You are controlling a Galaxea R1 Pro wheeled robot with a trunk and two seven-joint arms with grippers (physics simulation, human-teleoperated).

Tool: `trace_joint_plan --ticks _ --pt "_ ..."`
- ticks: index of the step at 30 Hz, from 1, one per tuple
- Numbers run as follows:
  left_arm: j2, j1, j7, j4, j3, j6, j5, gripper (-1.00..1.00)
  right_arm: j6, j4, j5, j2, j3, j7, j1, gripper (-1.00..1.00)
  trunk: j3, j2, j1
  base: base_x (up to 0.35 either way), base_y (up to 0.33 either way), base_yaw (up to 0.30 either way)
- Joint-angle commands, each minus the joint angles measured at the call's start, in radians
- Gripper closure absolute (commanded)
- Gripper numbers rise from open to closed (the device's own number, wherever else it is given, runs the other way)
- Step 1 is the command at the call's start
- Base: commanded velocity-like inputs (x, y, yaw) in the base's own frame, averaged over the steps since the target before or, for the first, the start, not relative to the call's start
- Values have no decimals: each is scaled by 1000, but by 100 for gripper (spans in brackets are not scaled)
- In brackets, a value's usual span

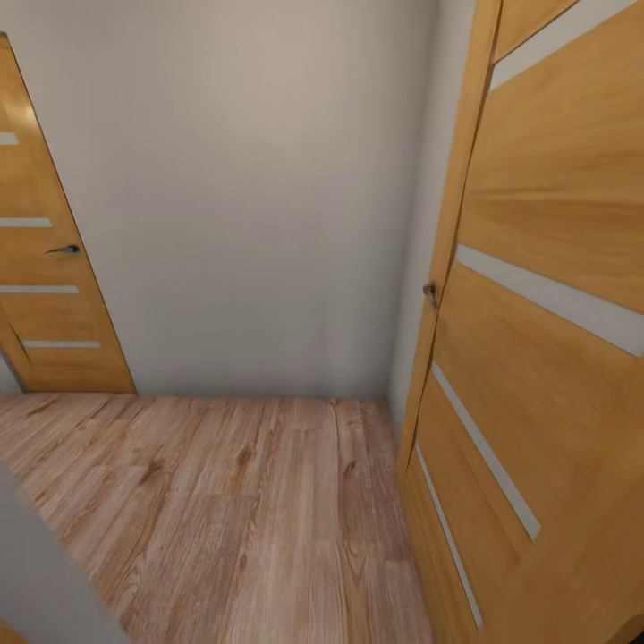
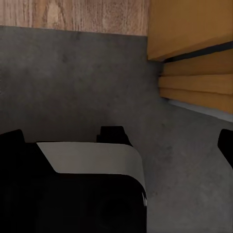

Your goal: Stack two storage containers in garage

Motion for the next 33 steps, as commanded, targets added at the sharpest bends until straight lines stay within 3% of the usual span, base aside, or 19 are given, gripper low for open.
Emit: trace_joint_plan --ticks 1,10,33 --pt "0 0 2 1 0 -3 7 -100 -6 3 -10 1 8 0 -1 -100 -1 0 0 193 0 0" --pt "0 0 2 1 0 -5 6 -100 -6 3 -10 -1 8 0 -2 -100 -1 0 0 245 0 0" --pt "0 0 2 1 0 -5 6 -100 -9 3 -10 -3 8 0 -1 -100 -1 0 0 46 0 45"
